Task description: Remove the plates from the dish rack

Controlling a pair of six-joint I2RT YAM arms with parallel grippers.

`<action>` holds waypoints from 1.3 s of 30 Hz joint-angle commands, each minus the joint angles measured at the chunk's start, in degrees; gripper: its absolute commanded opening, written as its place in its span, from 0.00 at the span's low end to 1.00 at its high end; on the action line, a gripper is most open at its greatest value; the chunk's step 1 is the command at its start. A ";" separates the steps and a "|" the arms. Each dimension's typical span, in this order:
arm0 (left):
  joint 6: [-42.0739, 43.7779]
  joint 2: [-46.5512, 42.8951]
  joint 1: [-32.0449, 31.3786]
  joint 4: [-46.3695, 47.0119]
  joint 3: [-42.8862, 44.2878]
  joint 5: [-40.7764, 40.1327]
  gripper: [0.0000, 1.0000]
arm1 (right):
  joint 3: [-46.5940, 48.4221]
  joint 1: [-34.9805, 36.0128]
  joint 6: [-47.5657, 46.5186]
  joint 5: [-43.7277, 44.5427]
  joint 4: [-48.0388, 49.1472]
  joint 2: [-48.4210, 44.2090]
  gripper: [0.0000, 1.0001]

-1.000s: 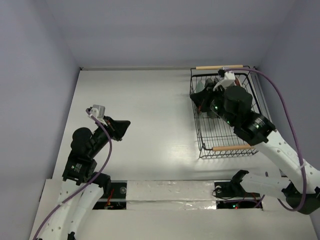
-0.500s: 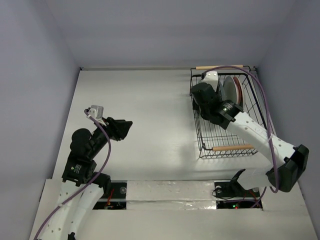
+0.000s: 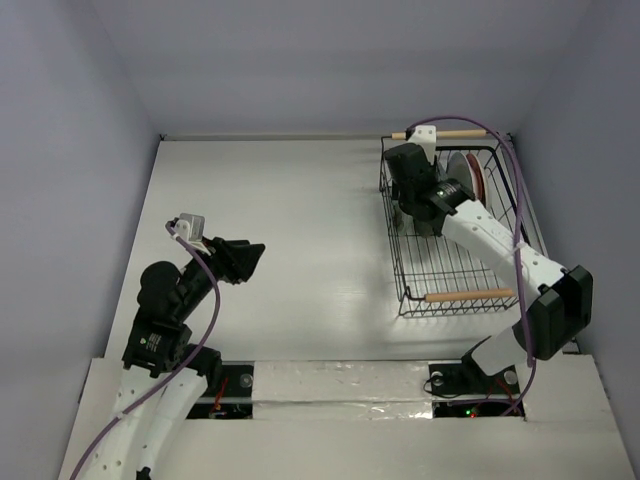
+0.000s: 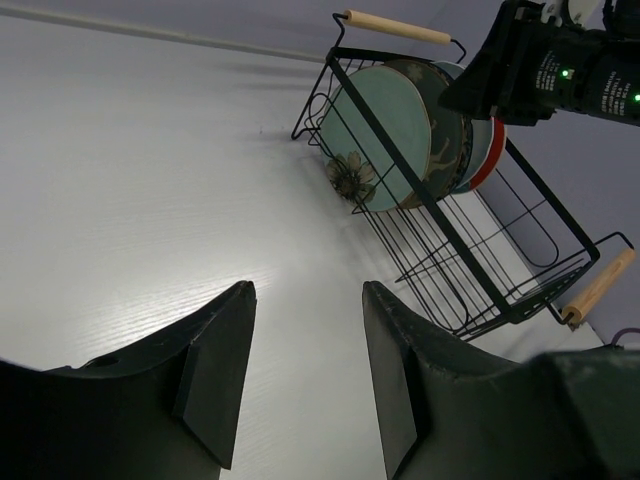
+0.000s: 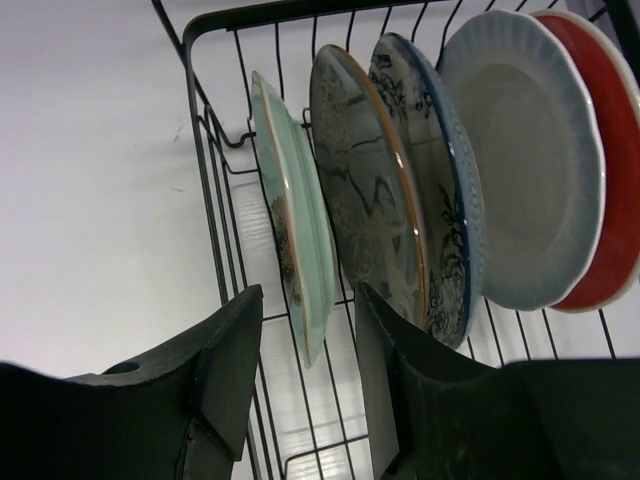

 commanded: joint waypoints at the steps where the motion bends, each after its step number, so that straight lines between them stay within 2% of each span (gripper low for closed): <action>1: -0.03 -0.79 -0.27 2.95 -0.49 0.44 0.44 | 2.52 -0.84 -1.84 -1.14 4.05 1.05 0.47; 5: 0.06 -0.88 -0.27 2.87 -0.49 0.53 0.45 | 3.93 -1.99 -3.69 -1.66 3.79 5.00 0.47; 16: -0.03 -1.50 -0.27 2.95 -0.49 0.36 0.45 | 6.57 -3.13 -6.06 4.04 1.94 12.83 0.47; 19: -0.03 -1.76 -0.27 2.95 -0.49 0.44 0.45 | 7.45 -3.13 -6.33 4.49 1.41 13.53 0.39; 22: -0.03 -1.85 -0.27 2.95 -0.49 0.44 0.45 | 8.06 -3.13 -7.03 5.45 0.89 14.15 0.25; 32: -0.12 -2.11 -0.27 3.04 -0.57 0.53 0.45 | 12.81 0.03 -12.03 11.69 -0.08 12.92 0.00; 39: -0.12 -2.29 -0.27 2.95 -0.57 0.35 0.45 | 15.71 1.96 -16.52 17.05 1.76 9.59 0.00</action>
